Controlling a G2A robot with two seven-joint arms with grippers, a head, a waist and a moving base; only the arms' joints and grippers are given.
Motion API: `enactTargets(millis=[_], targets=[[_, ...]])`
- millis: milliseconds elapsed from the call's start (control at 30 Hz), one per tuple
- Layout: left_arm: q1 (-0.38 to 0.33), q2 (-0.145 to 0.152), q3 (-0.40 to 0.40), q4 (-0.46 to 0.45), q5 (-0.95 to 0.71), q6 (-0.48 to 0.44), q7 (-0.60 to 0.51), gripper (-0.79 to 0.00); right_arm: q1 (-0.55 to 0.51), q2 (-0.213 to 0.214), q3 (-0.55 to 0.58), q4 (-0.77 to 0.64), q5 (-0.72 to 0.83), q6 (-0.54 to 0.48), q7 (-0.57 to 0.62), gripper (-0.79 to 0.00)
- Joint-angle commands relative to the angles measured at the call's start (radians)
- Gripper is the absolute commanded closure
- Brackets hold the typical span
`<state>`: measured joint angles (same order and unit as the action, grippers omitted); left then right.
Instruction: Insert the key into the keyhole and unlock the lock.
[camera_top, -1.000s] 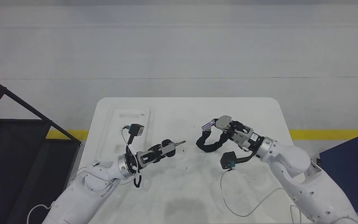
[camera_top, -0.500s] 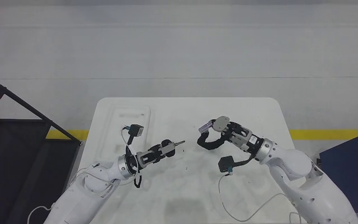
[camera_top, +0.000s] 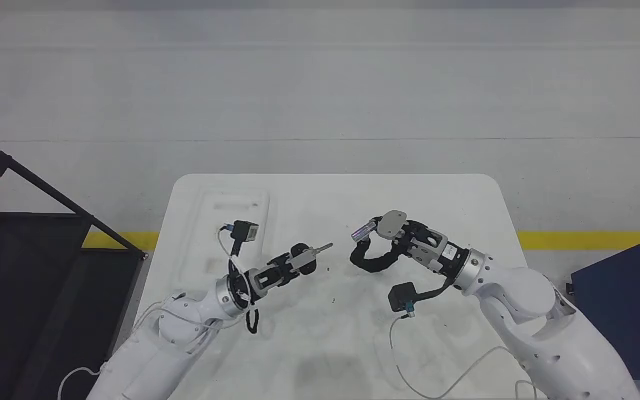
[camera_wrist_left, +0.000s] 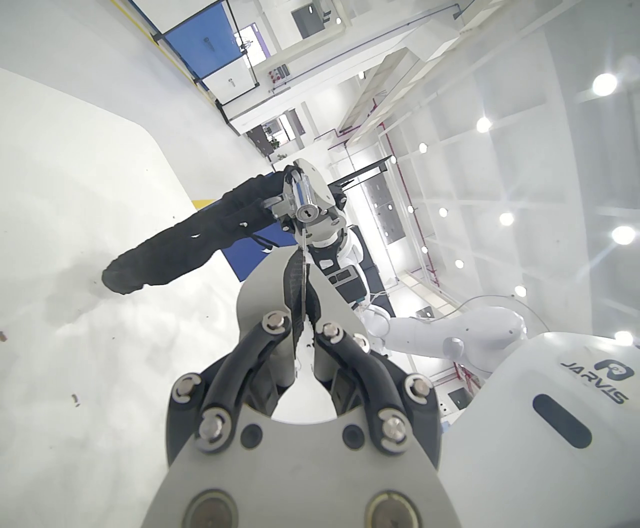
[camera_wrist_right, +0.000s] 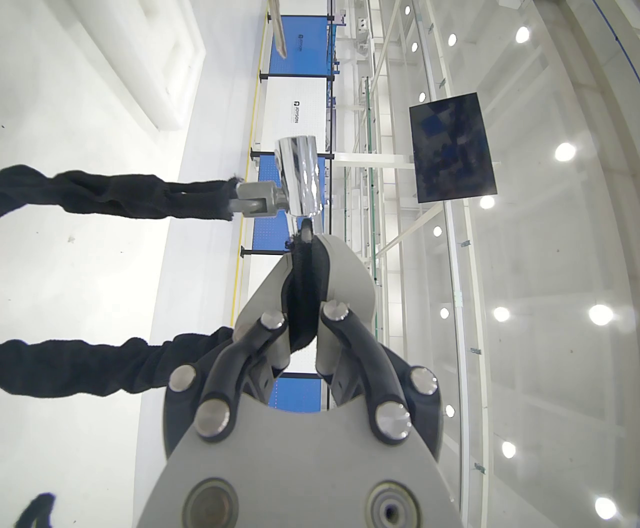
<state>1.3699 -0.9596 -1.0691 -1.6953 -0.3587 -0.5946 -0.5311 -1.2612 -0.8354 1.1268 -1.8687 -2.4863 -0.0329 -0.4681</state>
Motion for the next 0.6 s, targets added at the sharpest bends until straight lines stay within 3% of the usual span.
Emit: enactTargets(millis=[0, 300, 567], targets=[[-0.013, -0.007, 0.021, 0.004, -0.001, 0.004, 0.004, 0.0, 0.0, 0.0, 0.0, 0.0, 0.0, 0.0, 0.0, 0.0], [-0.07, -0.044, 0.101, 0.035, 0.017, 0.033, 0.05, 0.0, 0.0, 0.0, 0.0, 0.0, 0.0, 0.0, 0.0, 0.0], [-0.068, -0.061, 0.108, 0.039, 0.004, 0.016, 0.09, 0.0, -0.01, -0.004, 0.003, -0.003, 0.002, 0.017, 0.026, 0.0]])
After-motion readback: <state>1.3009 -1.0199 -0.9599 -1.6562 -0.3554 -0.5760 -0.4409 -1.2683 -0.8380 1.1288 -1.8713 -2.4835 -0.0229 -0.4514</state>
